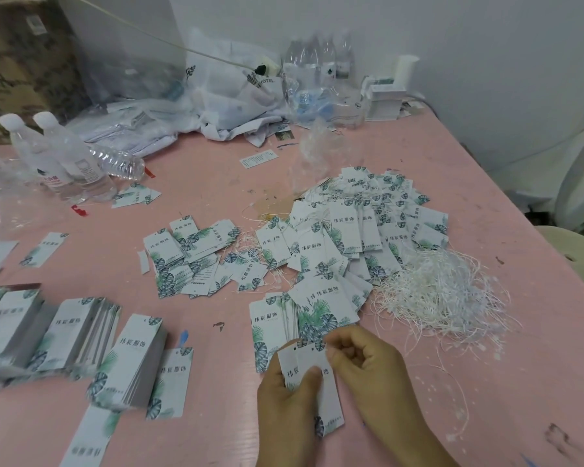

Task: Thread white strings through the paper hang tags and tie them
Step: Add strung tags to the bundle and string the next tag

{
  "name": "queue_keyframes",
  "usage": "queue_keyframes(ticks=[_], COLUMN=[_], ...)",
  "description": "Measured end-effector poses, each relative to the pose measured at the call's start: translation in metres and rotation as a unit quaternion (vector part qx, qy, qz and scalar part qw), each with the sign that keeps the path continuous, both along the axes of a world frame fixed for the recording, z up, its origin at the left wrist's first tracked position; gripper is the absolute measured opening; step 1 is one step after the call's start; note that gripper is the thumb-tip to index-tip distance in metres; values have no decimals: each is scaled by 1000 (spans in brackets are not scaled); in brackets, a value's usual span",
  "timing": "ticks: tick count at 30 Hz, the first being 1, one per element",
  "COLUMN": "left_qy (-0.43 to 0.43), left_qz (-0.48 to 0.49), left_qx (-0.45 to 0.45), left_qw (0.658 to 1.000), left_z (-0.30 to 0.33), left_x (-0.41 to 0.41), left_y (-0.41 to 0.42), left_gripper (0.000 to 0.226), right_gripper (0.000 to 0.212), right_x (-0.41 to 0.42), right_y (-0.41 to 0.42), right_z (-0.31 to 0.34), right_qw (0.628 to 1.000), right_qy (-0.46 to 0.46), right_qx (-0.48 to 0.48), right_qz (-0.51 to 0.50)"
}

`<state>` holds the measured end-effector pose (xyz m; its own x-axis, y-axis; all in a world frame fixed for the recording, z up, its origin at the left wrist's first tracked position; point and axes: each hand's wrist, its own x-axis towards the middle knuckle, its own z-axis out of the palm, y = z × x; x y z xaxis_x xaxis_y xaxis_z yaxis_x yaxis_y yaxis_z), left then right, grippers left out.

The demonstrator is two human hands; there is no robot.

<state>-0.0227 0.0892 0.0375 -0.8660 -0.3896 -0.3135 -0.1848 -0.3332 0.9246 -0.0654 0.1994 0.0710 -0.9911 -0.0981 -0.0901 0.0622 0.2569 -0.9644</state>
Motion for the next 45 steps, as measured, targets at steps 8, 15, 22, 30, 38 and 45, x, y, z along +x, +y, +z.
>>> queue_keyframes(ticks=[8,15,22,30,38,45], left_qy=[19,29,34,42,29,13], left_qz=[4,-21,-38,-46,-57,-84], left_qx=[8,-19,-22,-22,2,243], left_qw=[1000,999,998,998,998,966], left_z=[2,11,14,15,13,17], left_x=[-1,2,3,7,9,10], left_y=[0,-1,0,-1,-10,-17], left_gripper=[54,44,41,36,26,42], right_gripper=[35,33,34,37,20,15], right_x=[3,3,3,3,-16,-16], right_y=[-11,-11,-11,-7,10,16], right_z=[-5,-5,-3,-5,0,-2], right_qw=[999,999,999,999,990,969], right_qy=[29,39,45,39,-79,-177], right_qx=[1,21,22,1,-43,-136], right_qz=[-16,-1,-1,-2,110,109])
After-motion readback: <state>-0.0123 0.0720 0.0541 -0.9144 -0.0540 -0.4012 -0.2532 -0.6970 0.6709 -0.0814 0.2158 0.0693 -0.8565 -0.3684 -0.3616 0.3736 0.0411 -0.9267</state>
